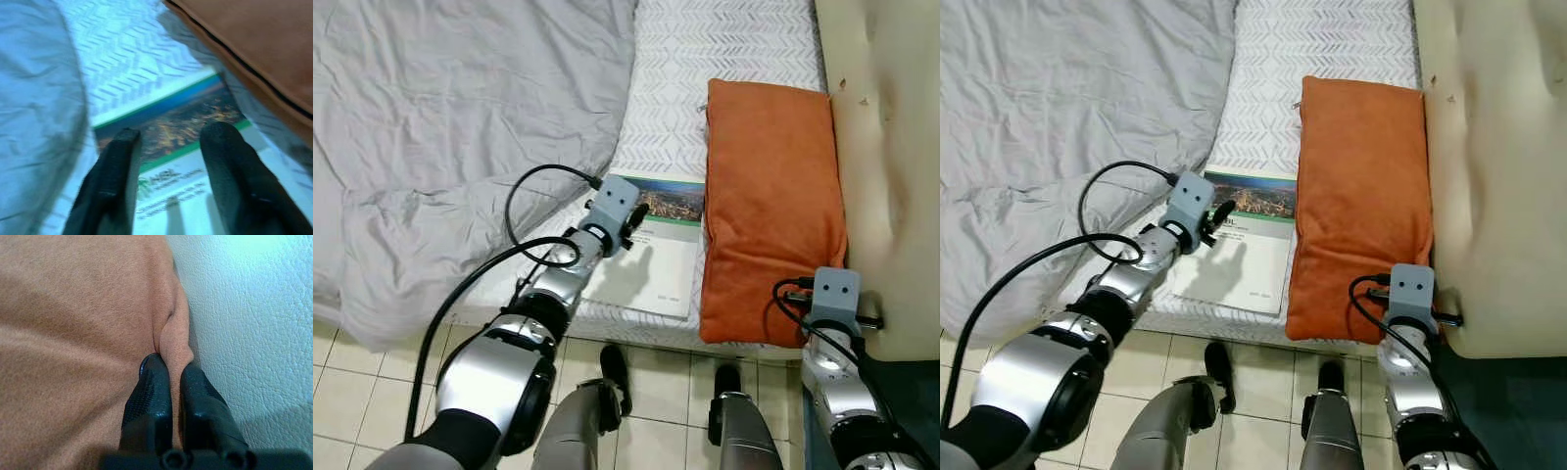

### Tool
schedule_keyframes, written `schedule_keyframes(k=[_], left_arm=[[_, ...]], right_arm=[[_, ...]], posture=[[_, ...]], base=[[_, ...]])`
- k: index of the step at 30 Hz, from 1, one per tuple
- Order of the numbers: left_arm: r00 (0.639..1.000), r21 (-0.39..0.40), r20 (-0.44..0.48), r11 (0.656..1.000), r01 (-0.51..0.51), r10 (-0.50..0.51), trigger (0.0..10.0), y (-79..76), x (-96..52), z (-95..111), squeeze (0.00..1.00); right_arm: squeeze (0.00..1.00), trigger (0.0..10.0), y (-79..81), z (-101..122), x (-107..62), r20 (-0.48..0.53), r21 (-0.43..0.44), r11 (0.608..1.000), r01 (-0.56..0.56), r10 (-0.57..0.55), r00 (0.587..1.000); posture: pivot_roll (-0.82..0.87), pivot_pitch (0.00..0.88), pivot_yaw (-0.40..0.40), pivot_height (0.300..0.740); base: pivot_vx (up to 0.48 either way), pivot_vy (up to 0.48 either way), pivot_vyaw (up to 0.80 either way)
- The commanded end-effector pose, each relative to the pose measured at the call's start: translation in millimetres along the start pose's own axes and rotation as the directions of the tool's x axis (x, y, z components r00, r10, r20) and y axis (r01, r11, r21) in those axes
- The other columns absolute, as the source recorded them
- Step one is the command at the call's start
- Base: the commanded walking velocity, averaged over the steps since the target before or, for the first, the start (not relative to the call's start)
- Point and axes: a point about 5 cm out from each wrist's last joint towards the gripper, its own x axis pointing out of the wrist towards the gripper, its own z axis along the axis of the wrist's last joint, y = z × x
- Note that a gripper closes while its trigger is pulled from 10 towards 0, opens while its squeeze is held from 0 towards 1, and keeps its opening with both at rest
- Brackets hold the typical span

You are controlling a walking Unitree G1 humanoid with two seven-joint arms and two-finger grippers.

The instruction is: Clean up the room

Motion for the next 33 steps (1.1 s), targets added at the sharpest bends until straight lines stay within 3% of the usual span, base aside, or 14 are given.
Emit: schedule_keyframes(k=[1, 2, 5, 6, 7, 8, 11, 12, 13, 22, 25, 27, 29, 33], left_arm=[[1.000, -0.027, 0.018, 0.999, -0.024, 0.024, 10.0, 10.7, -7.4, -8, 1.00], [0.998, -0.035, 0.044, 0.999, -0.036, 0.038, 10.0, 21.5, -15.0, -13, 1.00], [0.998, -0.050, 0.060, 0.998, -0.029, 0.032, 10.0, 29.0, -26.4, -24, 1.00], [0.998, -0.053, 0.063, 0.998, -0.025, 0.028, 10.0, 30.3, -29.9, -27, 1.00], [0.998, -0.053, 0.063, 0.998, -0.025, 0.028, 10.0, 30.3, -29.9, -27, 1.00], [0.998, -0.054, 0.059, 0.999, 0.005, -0.002, 10.0, 27.6, -46.5, -47, 1.00], [0.999, -0.053, 0.046, 0.998, 0.032, -0.029, 10.0, 23.0, -65.8, -66, 1.00], [0.999, -0.053, 0.046, 0.998, 0.032, -0.029, 10.0, 23.0, -65.8, -66, 1.00], [0.999, -0.049, 0.040, 0.998, 0.031, -0.029, 10.0, 23.6, -78.6, -75, 1.00], [0.999, -0.048, 0.043, 0.999, 0.009, -0.007, 10.0, 22.6, -105.8, -83, 1.00], [1.000, -0.069, 0.008, 0.998, -0.002, 0.002, 10.0, 13.1, -113.4, -90, 1.00], [1.000, -0.081, 0.000, 0.997, -0.016, 0.016, 10.0, 8.3, -121.7, -92, 1.00], [1.000, -0.083, -0.004, 0.996, -0.021, 0.020, 10.0, 7.1, -121.5, -94, 1.00], [0.999, -0.085, -0.039, 0.996, -0.025, 0.022, 10.0, -2.9, -125.2, -99, 1.00]], right_arm=[[1.00, 0.0, -27.5, -33, -8.2, -0.160, 0.010, 0.988, 0.152, -0.148, 0.976], [1.00, 0.0, -25.6, -34, -8.9, -0.181, 0.041, 0.986, 0.163, -0.153, 0.972], [1.00, 0.0, -20.6, -32, -9.5, -0.183, 0.064, 0.986, 0.155, -0.141, 0.973], [1.00, 10.0, -19.4, -31, -9.5, -0.183, 0.068, 0.986, 0.153, -0.138, 0.973], [1.00, 10.0, -19.4, -31, -9.5, -0.183, 0.068, 0.986, 0.153, -0.138, 0.973], [1.00, 10.0, -15.7, -27, -9.0, -0.176, 0.098, 0.986, 0.138, -0.120, 0.977], [1.00, 10.0, -14.5, -22, -8.9, -0.153, 0.117, 0.985, 0.130, -0.112, 0.982], [1.00, 10.0, -14.5, -22, -8.9, -0.153, 0.117, 0.985, 0.130, -0.112, 0.982], [1.00, 10.0, -14.1, -16, -10.6, -0.126, 0.126, 0.984, 0.130, -0.114, 0.985], [1.00, 10.0, -14.1, 14, -22.4, -0.006, 0.191, 0.978, 0.086, -0.086, 0.996], [1.00, 10.0, -11.0, 27, -25.9, 0.077, 0.185, 0.983, 0.007, -0.022, 0.997], [1.00, 10.0, -11.6, 41, -37.9, 0.156, 0.168, 0.984, -0.064, 0.038, 0.987], [1.00, 10.0, -10.9, 42, -39.2, 0.167, 0.163, 0.984, -0.078, 0.050, 0.985], [1.00, 10.0, -13.7, 43, -52.9, 0.172, 0.163, 0.979, -0.127, 0.099, 0.980]], posture=[[-0.26, 0.522, 0.108, 0.740], [-0.24, 0.518, 0.109, 0.740], [-0.22, 0.514, 0.106, 0.740], [-0.22, 0.514, 0.106, 0.740], [-0.22, 0.514, 0.106, 0.740], [-0.20, 0.506, 0.097, 0.740], [-0.19, 0.501, 0.088, 0.740], [-0.19, 0.501, 0.088, 0.740], [-0.19, 0.495, 0.078, 0.740], [-0.18, 0.436, 0.060, 0.740], [-0.17, 0.351, 0.055, 0.740], [-0.16, 0.280, 0.047, 0.740], [-0.16, 0.262, 0.045, 0.740], [-0.14, 0.127, 0.041, 0.740]], base=[[0.000, 0.000, 0.00], [0.000, 0.000, 0.00], [0.000, 0.000, 0.00], [0.000, 0.000, 0.00], [0.000, 0.000, 0.00], [0.000, 0.000, 0.00], [0.000, 0.000, 0.00], [0.000, 0.000, 0.00], [0.000, 0.000, 0.00], [0.000, 0.000, 0.00], [0.000, 0.000, 0.00], [0.000, 0.000, 0.00], [0.000, 0.000, 0.00], [0.000, 0.000, 0.00]])
